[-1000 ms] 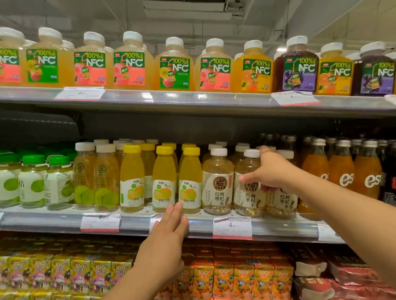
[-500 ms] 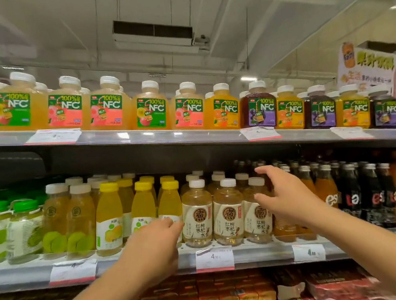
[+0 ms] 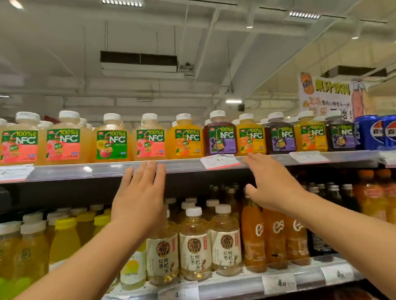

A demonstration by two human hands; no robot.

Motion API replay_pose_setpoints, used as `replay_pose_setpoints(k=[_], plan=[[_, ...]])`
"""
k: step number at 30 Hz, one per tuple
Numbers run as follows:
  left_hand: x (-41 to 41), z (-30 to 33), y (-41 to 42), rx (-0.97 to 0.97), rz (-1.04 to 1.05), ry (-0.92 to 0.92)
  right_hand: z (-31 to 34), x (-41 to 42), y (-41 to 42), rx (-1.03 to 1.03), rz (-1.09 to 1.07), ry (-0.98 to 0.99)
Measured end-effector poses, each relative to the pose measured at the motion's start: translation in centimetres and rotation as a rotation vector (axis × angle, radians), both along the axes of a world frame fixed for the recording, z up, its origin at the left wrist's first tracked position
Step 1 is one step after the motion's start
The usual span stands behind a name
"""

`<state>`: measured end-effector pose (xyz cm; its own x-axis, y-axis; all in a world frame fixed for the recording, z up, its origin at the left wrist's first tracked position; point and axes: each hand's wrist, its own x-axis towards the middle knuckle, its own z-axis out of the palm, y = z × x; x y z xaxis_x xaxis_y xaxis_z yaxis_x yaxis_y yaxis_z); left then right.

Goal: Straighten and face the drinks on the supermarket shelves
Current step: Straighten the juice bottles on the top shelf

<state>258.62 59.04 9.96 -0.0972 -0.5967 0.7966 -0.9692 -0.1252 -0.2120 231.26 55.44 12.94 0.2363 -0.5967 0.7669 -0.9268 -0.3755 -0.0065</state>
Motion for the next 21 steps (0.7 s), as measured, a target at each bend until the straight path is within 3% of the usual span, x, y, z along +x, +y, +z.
replay_pose_setpoints(k=[6,10,15,21], plan=[[-1.8,1.5,0.4,-0.083,0.040,-0.047,-1.7,-1.1,-2.6,-0.134,0.076,-0.002],[-4.6,2.6,-0.5,0.005,0.131,0.024,-1.5,-1.7,-2.9,-0.113,0.157,-0.029],[-8.4,2.7,-2.1,0.016,-0.025,-0.056,-0.9,-3.9,-2.6,-0.025,0.254,0.060],[-10.0,1.3,-3.0,-0.018,0.067,-0.052,-1.3,-10.5,-2.6,-0.115,0.016,0.038]])
